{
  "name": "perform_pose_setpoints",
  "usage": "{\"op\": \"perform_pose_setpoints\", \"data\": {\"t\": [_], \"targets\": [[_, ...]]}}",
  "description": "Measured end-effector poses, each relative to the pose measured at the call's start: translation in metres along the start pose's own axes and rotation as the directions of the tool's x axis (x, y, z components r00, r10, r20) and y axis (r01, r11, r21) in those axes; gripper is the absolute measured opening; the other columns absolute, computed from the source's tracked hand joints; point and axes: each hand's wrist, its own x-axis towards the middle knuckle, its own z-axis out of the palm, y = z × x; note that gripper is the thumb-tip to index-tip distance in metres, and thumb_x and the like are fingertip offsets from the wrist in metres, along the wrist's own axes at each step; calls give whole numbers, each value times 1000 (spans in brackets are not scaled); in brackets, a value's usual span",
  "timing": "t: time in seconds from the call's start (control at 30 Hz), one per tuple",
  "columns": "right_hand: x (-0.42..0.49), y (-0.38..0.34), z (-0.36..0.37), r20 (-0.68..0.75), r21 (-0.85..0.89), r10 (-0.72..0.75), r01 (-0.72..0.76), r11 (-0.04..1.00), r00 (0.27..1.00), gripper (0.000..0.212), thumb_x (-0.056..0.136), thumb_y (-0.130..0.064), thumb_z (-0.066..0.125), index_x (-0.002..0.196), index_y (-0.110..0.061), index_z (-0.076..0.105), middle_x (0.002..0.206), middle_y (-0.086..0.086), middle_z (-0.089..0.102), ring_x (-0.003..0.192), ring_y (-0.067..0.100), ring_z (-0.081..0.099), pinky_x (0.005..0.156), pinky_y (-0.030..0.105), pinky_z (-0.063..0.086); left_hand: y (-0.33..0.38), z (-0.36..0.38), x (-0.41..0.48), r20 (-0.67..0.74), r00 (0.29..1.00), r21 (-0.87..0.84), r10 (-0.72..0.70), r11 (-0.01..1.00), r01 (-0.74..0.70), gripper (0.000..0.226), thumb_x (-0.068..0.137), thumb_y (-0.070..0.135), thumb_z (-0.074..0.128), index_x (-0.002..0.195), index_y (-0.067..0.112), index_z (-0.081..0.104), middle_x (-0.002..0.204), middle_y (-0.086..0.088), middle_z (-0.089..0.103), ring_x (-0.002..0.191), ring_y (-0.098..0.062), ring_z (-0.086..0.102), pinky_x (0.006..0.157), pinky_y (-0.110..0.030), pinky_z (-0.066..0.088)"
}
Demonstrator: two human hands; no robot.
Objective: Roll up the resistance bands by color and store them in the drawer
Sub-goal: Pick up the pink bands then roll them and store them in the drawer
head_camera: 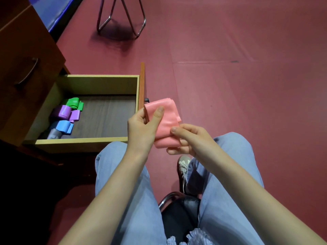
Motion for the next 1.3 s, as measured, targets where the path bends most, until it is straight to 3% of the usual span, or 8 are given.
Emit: {"op": "perform_pose_setpoints", "data": {"t": [0.13, 0.3, 0.47, 0.6, 0.77, 0.97, 1.13, 1.3], "targets": [[12, 2, 6, -36, -13, -20, 20, 1000, 999, 29, 88, -17, 53, 96, 10, 62, 86, 20, 66, 69, 28, 64, 60, 20, 57, -4, -10, 9, 19, 998, -50, -58, 997, 59, 4, 84, 21, 59, 84, 24, 62, 81, 0, 64, 81, -15, 60, 76, -36, 51], [39, 6, 19, -90, -67, -24, 18, 998, 996, 17, 87, -15, 55, 72, -9, 62, 59, 0, 67, 54, 10, 58, 53, 18, 49, -14, -30, 28, -16, 993, -47, -115, 992, 114, 4, 85, 19, 59, 81, 18, 59, 76, -1, 60, 73, -14, 57, 64, -25, 51], [79, 4, 36, -125, -270, -8, -27, 962, 992, 16, 84, -22, 59, 79, -7, 65, 71, 1, 61, 73, 9, 52, 75, 21, 40, -26, -66, 52, -11, 980, -15, -197, 980, 197, 7, 85, 16, 58, 78, 16, 58, 75, -3, 58, 72, -13, 58, 64, -27, 54], [122, 5, 62, 3, -338, 56, -52, 940, 998, 15, 85, -22, 58, 83, -7, 62, 78, 4, 64, 77, 12, 59, 81, 24, 46, -36, -109, 81, -21, 975, 60, -221, 973, 222, 6, 84, 15, 58, 90, 15, 60, 83, -1, 63, 75, -7, 62, 62, -15, 54], [180, 12, 103, 93, -423, 138, -87, 902, 986, 15, 88, -21, 54, 97, -10, 59, 88, 3, 62, 76, 11, 61, 58, 17, 52, -52, -163, 120, -40, 957, 245, -288, 926, 288, 27, 84, 6, 58, 110, 1, 57, 81, -7, 63, 61, -3, 58, 58, -12, 51], [254, 45, 171, 165, -517, 285, -164, 840, 944, 7, 89, -10, 51, 92, -15, 50, 77, 5, 55, 66, 16, 56, 64, 34, 54, -84, -236, 166, -164, 907, 595, -387, 695, 404, 34, 58, 22, 62, 85, 2, 66, 80, -17, 62, 73, -22, 54, 75, -35, 49], [296, 94, 211, 160, -701, 355, -147, 698, 921, 20, 87, -2, 46, 103, -12, 50, 78, 11, 52, 59, 21, 50, 53, 30, 45, -117, -265, 185, -233, 831, 865, -505, 283, 414, 18, 76, 13, 62, 61, 5, 55, 91, -28, 63, 98, -35, 58, 72, -31, 44], [313, 128, 220, 133, -800, 415, -150, 581, 900, 12, 84, -4, 50, 90, -14, 46, 67, 2, 45, 72, 23, 51, 49, 28, 43, -146, -281, 199, -217, 752, 907, -622, 156, 391, 28, 74, 11, 65, 57, 9, 43, 88, -20, 65, 95, -33, 62, 78, -37, 49]]}}
